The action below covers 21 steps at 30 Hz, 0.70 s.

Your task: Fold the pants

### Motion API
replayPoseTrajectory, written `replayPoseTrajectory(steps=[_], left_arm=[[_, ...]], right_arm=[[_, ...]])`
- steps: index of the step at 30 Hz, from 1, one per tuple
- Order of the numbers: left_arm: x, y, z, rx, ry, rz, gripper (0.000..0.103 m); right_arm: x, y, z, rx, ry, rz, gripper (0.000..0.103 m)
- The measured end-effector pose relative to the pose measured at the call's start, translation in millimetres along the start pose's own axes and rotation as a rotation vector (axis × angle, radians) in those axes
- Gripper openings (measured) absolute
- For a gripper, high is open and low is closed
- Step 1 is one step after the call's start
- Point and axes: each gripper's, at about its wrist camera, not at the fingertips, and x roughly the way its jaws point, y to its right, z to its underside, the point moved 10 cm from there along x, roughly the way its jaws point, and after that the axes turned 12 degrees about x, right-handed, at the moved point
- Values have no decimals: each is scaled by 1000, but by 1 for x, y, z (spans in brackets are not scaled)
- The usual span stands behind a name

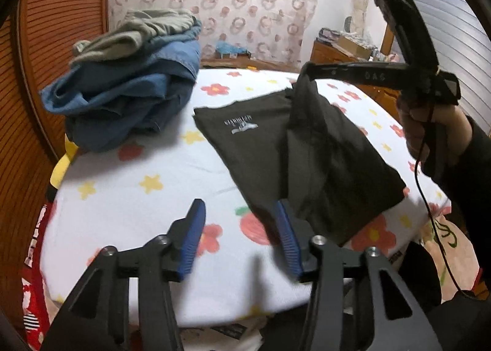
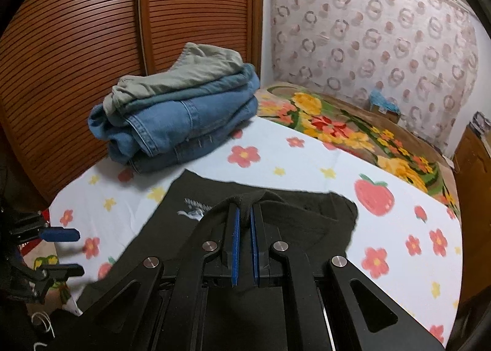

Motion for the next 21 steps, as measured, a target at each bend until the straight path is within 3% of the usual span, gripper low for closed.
replayPoseTrajectory(steps=[3, 7, 11, 21], left_arm=[[2, -5, -10, 6, 9, -7, 51], [10, -7, -24, 13, 23, -9, 51], [25, -4, -41, 13, 29, 19, 51], [79, -3, -82, 74, -9, 20, 51]], right_arm=[[7, -3, 0, 6, -10, -9, 7], [8, 9, 7, 31, -28, 11, 26], [-1, 21, 11, 54, -27, 24, 35], [-17, 49, 35, 103, -49, 55, 35]])
